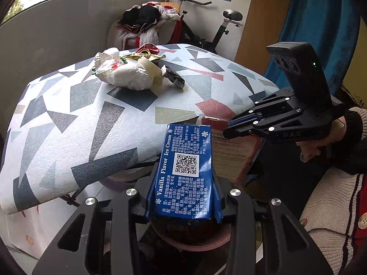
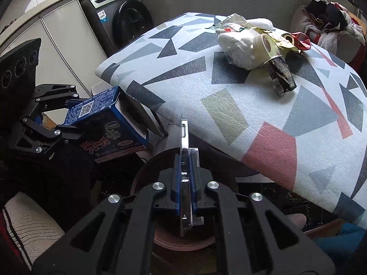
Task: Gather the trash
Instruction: 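Carry both items over the brown bin and open both grippers, then raise both tools back over the ironing board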
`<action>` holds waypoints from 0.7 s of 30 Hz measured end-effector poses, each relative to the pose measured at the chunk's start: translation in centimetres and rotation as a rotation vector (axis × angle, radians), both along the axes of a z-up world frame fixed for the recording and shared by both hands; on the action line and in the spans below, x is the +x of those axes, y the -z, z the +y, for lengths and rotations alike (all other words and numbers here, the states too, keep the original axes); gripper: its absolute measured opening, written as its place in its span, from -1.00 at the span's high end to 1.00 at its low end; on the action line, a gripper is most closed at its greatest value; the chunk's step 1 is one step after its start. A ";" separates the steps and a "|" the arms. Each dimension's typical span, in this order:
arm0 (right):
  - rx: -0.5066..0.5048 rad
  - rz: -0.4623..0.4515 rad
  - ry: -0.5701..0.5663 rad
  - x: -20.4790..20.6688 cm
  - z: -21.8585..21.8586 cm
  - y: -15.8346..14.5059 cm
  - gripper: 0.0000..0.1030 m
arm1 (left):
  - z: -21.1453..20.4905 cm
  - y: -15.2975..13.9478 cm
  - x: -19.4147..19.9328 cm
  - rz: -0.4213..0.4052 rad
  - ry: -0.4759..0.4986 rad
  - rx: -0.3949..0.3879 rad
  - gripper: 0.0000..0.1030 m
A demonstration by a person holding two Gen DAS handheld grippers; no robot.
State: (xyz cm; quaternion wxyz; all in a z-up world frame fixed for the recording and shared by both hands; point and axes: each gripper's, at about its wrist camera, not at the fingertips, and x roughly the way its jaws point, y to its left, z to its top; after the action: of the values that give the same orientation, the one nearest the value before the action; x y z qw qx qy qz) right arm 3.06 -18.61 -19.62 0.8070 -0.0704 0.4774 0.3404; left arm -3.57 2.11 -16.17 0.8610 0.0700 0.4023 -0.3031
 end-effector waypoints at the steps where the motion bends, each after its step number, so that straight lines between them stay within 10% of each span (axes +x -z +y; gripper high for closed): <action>1: -0.005 0.009 0.001 0.2 0.1 0.5 0.79 | 0.0 0.3 0.0 0.006 0.000 0.003 0.27; 13: -0.010 -0.037 0.015 1.0 -0.7 2.6 0.35 | -0.2 3.2 0.1 0.030 0.009 0.036 0.26; 17: 0.012 -0.151 0.020 0.4 -2.0 1.9 -0.57 | -0.5 4.2 0.0 0.042 0.006 0.031 0.26; 21: 0.030 -0.256 0.036 -0.4 -3.3 1.1 -0.89 | -1.2 4.6 -0.1 0.032 0.025 0.046 0.26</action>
State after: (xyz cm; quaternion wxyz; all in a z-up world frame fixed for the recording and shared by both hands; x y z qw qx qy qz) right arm 2.63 -21.91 -20.72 0.8682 -0.0927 0.3666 0.3212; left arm -3.69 0.91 -20.78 0.8488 0.0897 0.4220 -0.3057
